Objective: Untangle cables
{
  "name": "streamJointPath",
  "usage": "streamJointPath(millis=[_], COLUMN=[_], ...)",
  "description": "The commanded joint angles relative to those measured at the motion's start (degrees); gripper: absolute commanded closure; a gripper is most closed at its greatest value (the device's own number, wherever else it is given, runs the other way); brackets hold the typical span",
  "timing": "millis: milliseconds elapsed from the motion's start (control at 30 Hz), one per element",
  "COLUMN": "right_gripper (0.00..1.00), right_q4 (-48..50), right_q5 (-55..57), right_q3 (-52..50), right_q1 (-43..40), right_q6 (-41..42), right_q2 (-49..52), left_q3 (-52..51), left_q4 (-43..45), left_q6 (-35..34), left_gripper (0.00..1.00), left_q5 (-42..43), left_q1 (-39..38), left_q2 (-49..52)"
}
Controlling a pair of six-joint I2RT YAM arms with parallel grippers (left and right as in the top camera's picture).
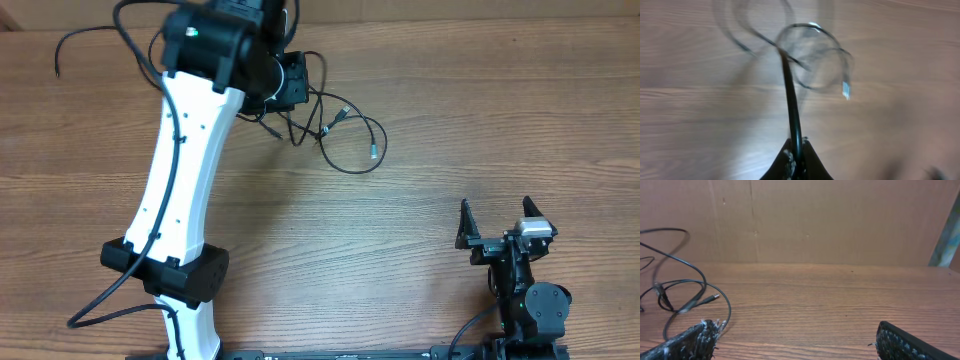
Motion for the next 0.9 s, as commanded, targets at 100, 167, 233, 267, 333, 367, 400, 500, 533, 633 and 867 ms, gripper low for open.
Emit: streamJointPath(millis=[100,167,233,267,333,367,400,500,533,633,867], right_gripper=[0.00,0.00,0.00,0.00,0.00,0.00,0.00,0.00,0.00,0.00,0.00], right_q4=[0.31,0.33,0.33,0.31,0.31,0.33,0.33,0.31,0.33,0.33,0.33], right_q5=[0.09,0.09,0.09,0.09,0.09,0.09,0.09,0.09,0.09,0.09,0.09], right_q3=[-0.59,-0.59,-0.59,-0.59,-0.59,-0.59,-0.59,-0.59,-0.59,-0.59,-0.59], right_q1=[0.26,0.26,0.26,0.26,0.26,0.26,0.26,0.26,0.26,0.26,0.26], right_q6=[0.17,0.17,0.17,0.17,0.17,0.17,0.17,0.17,0.17,0.17,0.17], right_q2=[-0.42,-0.42,-0.42,-0.42,-0.42,-0.42,-0.42,-0.42,-0.42,-0.42,-0.42], left_q3=[-4.94,-6.71,-9.16,-10.01,-11.43,-12.02,-12.63,-13.68,-14.01,-14.91,-22.05], left_q4=[2.32,3.02,3.89,3.96,4.04,4.39,5.31,9.92,11.69,15.32,26.08], left_q6=[-3.41,-3.45,-4.09,-4.76,-5.35,-5.33,-4.79,7.72,13.20,19.02,18.99], left_gripper=[0.85,0.85,0.87,0.85,0.78,0.76,0.76,0.72,0.66,0.51,0.48], left_q5=[-20.13,-20.37,-20.35,-20.35,-19.82,-19.02,-17.18,-5.77,-0.63,5.97,5.16], left_q1=[3.32,4.42,5.92,6.40,7.13,7.39,7.52,7.43,7.19,6.10,3.26], left_q2=[-0.39,-0.39,-0.39,-0.39,-0.39,-0.39,-0.39,-0.39,-0.39,-0.39,0.46])
